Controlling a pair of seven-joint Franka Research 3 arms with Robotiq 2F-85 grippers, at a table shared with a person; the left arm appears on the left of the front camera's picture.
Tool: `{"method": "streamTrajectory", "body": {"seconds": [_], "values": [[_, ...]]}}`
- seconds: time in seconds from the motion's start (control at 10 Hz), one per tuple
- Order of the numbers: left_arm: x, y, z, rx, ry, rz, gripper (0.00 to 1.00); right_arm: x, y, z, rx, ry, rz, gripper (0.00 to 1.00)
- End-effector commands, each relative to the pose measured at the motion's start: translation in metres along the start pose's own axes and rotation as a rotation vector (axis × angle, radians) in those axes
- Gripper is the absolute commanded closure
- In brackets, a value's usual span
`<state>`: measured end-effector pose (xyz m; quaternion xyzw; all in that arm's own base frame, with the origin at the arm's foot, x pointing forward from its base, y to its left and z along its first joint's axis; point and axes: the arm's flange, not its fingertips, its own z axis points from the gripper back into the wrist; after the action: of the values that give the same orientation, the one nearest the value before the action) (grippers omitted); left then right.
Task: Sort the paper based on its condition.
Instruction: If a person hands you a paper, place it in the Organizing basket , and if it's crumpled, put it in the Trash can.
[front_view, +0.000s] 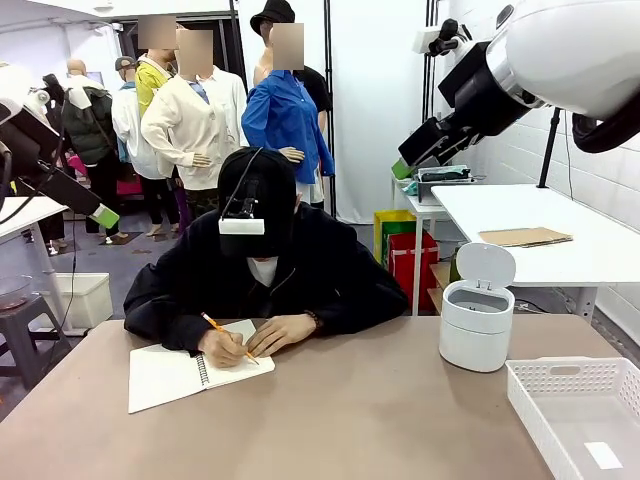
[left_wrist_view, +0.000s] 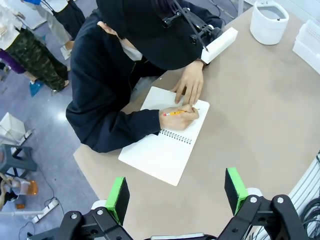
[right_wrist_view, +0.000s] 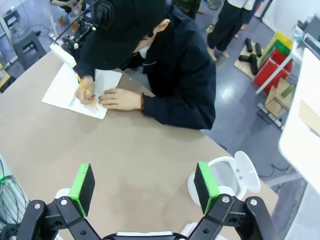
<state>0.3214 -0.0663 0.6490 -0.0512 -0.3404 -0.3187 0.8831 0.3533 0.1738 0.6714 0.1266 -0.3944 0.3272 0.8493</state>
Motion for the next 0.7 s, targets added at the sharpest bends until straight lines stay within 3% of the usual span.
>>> {"method": "streamTrajectory", "body": {"seconds": [0.0,0.3,0.4,0.5,0.6], "values": [[0.001,-0.005,0.012,-0.006,0.020,0.013,0.00,0.001,-0.004,-0.004,0.003,0.007,-0.030,0.00],[-0.005,-0.009,0.029,0.046,-0.002,0.022,0.00,0.001,-0.005,-0.005,0.005,0.014,-0.026,0.00],[-0.006,-0.011,0.028,0.040,-0.007,0.005,0.00,-0.003,-0.004,-0.006,-0.053,0.028,-0.031,0.00],[-0.011,-0.013,0.009,0.066,0.013,0.003,0.00,-0.002,-0.005,-0.004,-0.007,0.011,-0.010,0.00],[-0.002,-0.008,0.028,0.027,-0.018,0.003,0.00,-0.002,-0.005,-0.004,-0.007,0.011,-0.010,0.00]]}}
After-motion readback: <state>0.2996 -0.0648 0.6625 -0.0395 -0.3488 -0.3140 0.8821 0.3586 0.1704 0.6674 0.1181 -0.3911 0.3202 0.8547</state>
